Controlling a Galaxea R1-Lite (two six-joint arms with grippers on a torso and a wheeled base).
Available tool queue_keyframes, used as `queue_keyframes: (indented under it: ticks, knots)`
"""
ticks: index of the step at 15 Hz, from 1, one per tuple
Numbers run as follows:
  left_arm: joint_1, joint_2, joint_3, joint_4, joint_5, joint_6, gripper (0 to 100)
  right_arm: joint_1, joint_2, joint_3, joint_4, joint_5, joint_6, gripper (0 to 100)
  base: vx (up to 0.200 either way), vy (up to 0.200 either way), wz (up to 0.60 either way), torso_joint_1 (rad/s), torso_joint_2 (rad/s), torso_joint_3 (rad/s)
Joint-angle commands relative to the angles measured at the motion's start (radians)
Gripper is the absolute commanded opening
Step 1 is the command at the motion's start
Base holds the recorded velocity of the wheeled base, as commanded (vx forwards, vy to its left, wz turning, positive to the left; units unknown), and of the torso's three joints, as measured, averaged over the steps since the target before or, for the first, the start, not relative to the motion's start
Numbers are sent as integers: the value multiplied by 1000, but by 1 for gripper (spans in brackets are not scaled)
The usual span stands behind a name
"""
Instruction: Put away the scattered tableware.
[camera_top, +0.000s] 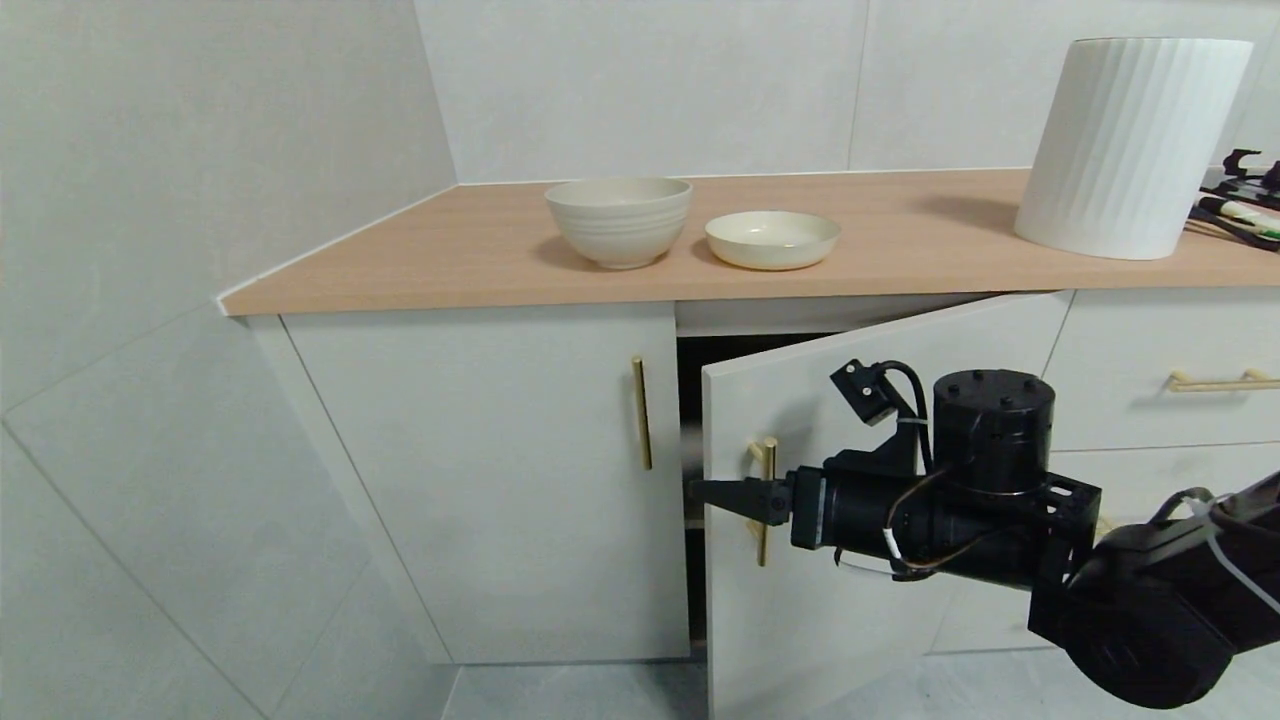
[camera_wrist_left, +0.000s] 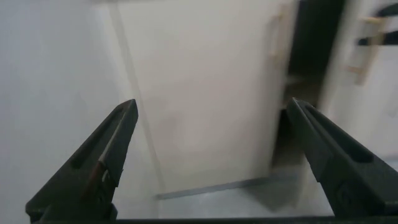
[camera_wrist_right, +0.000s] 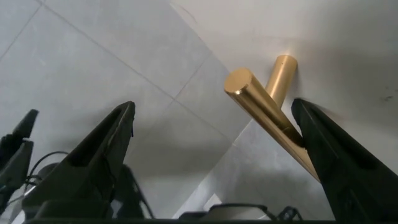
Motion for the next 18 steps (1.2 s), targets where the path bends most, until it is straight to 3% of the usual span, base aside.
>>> queue_keyframes:
  ticks: [1,3,4,7,8,9,10,11,13,18]
  knots:
    - [0,6,-96,101,-141,1,100,13,-48,23,-17,6,-1,100,0,0,0,0,0,0]
    - [-3,113,-248,259,-318,5,100,15,-55,27,-17,6,-1,100,0,0,0,0,0,0]
    - [-3,224,-336,275,-388,2,100,19,-55,29,-17,6,-1,100,0,0,0,0,0,0]
    - [-5,569,-570,270,-514,1,100,29,-55,30,-17,6,-1,100,0,0,0,0,0,0]
    - [-5,625,-601,264,-534,1,100,29,-55,30,-17,6,-1,100,0,0,0,0,0,0]
    - [-22,721,-642,258,-566,1,100,29,-53,30,-17,6,-1,100,0,0,0,0,0,0]
    - [-77,840,-681,250,-591,1,100,30,-50,30,-17,6,1,100,0,0,0,0,0,0]
    - [-152,981,-689,218,-589,1,100,38,-45,29,-19,4,1,100,0,0,0,0,0,0]
    - [-215,1188,-678,101,-589,-2,100,47,-42,29,-19,4,1,100,0,0,0,0,0,0]
    - [-270,1517,-546,-232,-586,-2,100,48,-32,32,-59,4,2,100,0,0,0,0,0,0]
